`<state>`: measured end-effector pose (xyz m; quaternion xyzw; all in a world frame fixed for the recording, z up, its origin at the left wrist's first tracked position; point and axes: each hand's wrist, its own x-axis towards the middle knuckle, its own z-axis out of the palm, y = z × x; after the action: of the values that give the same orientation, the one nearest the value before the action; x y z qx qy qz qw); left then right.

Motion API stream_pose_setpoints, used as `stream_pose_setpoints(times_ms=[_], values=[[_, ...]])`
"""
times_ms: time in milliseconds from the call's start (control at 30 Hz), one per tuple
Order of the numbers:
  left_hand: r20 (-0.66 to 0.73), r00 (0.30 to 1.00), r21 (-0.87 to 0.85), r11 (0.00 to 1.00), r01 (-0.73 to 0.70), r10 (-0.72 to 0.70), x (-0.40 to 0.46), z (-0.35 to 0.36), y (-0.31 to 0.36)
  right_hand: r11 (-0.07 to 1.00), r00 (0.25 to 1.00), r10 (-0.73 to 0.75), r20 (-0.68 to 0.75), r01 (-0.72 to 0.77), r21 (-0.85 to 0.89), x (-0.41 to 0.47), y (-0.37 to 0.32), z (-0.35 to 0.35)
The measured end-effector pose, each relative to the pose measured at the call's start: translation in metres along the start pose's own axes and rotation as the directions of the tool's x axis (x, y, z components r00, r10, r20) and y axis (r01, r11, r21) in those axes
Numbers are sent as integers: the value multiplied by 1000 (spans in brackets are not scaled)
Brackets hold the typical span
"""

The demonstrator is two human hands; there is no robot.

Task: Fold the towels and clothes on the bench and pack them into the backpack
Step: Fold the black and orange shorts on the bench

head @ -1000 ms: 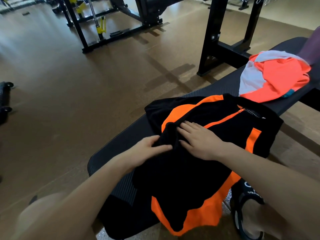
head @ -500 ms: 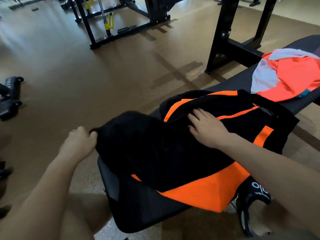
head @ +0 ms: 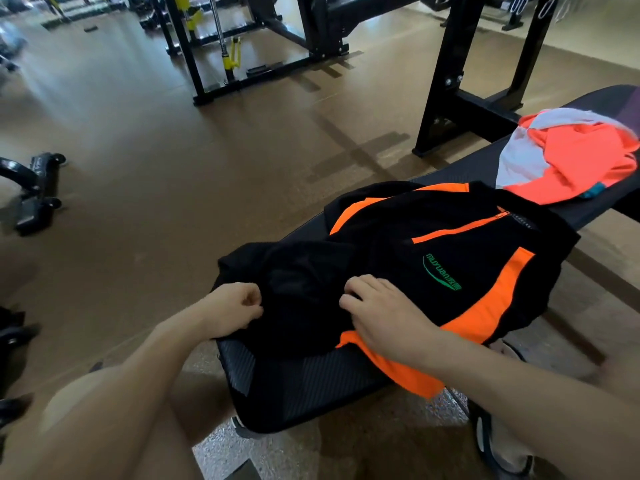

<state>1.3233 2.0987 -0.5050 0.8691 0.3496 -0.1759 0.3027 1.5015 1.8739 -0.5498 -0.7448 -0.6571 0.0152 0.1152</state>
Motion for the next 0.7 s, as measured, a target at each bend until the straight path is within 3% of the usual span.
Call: stream_pose_setpoints(times_ms=[33,100,167,200,267,333,400,467,533,633,700], values=[[76,997,-188,982,17,-3,-8,-5,4,1000,999,26,-21,-26,4,2,6,-4],[195,979,-545,837,53,65,-32,-24,8,991,986,126,-107,-120,60,4,19,-19],[269,942,-721,691,60,199,-55,-43,6,968,954,239,-183,-218,124,0,27,-36],[282,931,-731,680,52,231,-61,-48,4,962,944,264,-198,-242,126,-4,27,-42],[228,967,-656,752,65,116,-55,-43,-2,972,952,234,-198,-229,47,-12,14,-51],[-31,994,-461,884,79,-105,-30,-29,-5,988,974,151,-172,-156,-15,-20,-5,-51],[-222,972,-184,982,41,-82,-8,-15,3,999,994,41,-104,-41,-2,-25,-26,-46],[-207,978,37,999,-14,22,9,-2,14,999,999,-50,-2,50,-14,-31,-37,-31],[-164,986,177,984,-11,41,20,6,25,997,995,-55,80,59,-58,-34,-36,-17],[-119,992,185,983,-7,30,23,9,37,997,993,-53,102,59,-57,-31,-24,-15],[-116,993,114,993,14,-1,19,0,37,998,990,-49,129,45,34,-30,-21,-26]])
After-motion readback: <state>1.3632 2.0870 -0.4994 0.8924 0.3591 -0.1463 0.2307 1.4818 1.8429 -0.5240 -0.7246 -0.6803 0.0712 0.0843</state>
